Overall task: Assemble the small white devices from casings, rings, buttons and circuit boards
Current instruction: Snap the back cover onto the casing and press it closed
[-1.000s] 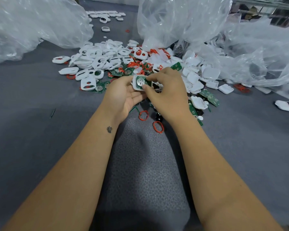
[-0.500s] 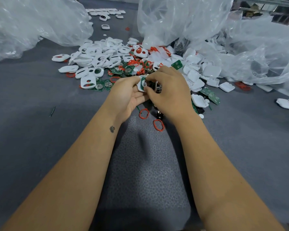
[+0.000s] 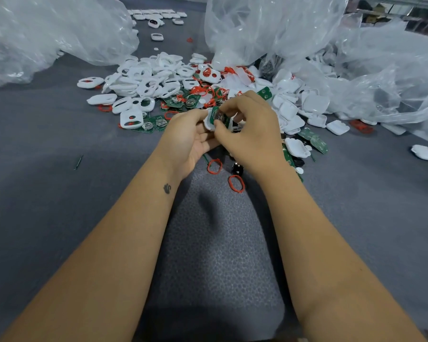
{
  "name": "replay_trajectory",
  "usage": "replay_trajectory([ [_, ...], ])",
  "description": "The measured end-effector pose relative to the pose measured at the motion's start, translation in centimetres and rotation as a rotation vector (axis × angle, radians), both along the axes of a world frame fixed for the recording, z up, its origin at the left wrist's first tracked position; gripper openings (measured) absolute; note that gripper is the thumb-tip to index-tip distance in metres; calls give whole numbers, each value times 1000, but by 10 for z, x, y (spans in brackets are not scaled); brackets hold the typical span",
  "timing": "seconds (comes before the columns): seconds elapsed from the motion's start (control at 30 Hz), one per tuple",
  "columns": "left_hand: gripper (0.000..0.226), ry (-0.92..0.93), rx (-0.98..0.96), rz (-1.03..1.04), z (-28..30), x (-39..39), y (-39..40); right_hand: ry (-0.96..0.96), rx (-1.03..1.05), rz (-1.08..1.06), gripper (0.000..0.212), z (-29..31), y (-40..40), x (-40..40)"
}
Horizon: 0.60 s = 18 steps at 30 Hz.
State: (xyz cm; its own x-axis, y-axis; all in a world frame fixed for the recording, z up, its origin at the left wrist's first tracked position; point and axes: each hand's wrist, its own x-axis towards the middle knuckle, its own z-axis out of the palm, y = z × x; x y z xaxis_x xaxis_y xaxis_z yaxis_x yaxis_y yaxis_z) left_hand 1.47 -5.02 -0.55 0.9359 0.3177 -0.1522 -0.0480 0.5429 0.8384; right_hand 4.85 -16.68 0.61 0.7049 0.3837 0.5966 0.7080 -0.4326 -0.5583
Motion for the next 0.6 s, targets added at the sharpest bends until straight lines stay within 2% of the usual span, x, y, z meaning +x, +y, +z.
replay_trajectory([
  [0.13,21,-24,-57,-27,1,-2,1,331,358,37,14,6,2,-2],
  [0.23,23,-28,-136,-27,2,-3,2,421,580,39,16,12,-3,4],
  [0.3,24,-22,-146,-21,2,-3,2,340,480,-7,14,12,-9,7],
  [0.47,25,-12,-65,-26,2,-1,1,-17,-47,-45,13,3,-11,8],
  [0.6,24,-9,-25,-54,2,-1,0,-100,-205,-46,14,2,-8,8],
])
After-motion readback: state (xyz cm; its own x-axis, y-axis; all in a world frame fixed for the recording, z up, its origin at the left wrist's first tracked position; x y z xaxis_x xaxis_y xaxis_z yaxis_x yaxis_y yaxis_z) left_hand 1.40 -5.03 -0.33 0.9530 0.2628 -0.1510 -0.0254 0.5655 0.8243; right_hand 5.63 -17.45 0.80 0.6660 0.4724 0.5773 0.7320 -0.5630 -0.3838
